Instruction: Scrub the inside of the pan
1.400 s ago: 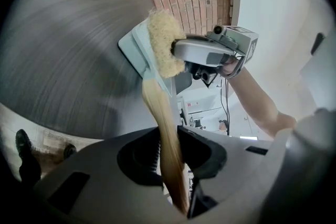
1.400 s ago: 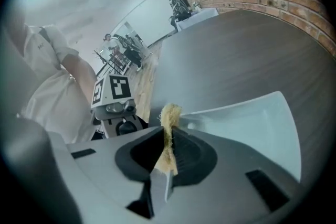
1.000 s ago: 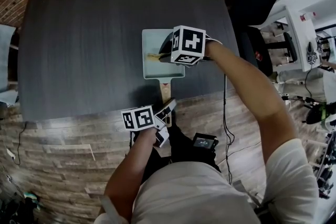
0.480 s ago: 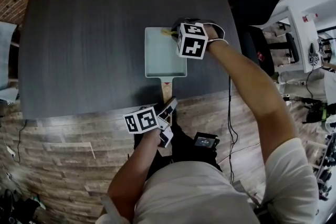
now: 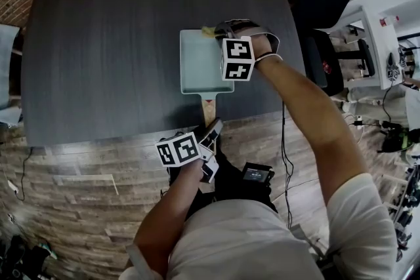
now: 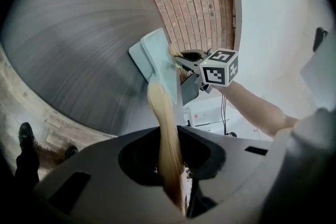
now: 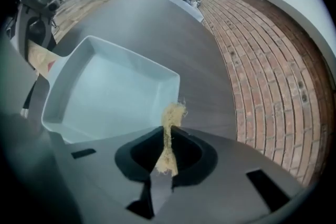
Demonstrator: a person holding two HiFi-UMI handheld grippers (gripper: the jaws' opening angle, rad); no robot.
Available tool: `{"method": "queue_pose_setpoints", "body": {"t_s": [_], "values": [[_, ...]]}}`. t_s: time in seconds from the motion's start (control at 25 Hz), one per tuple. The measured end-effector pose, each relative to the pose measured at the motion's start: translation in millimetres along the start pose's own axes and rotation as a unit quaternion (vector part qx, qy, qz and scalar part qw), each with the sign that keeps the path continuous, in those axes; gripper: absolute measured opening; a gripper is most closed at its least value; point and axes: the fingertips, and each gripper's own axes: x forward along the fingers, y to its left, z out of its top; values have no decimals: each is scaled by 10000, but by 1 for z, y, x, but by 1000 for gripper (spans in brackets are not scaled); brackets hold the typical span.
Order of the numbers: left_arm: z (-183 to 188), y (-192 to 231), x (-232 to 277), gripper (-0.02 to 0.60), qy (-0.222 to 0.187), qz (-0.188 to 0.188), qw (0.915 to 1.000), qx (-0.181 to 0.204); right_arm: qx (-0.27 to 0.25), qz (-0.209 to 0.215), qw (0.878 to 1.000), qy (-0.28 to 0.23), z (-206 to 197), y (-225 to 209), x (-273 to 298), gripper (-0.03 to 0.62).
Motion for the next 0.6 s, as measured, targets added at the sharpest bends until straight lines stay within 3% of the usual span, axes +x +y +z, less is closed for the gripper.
{"method": "queue_pose_setpoints", "body": {"t_s": [0.16, 0.36, 0.6], "values": [[0, 0, 0, 67, -19, 9, 10000, -4, -202, -139, 9997, 42, 1, 4, 1, 49], [-1, -1, 0, 67, -14, 19, 10000, 2, -422, 71, 9990, 83, 3, 25, 6, 48], [0, 0, 0, 69, -57, 68, 10000, 37, -212, 333, 9991, 123, 1, 35, 10, 48]]}}
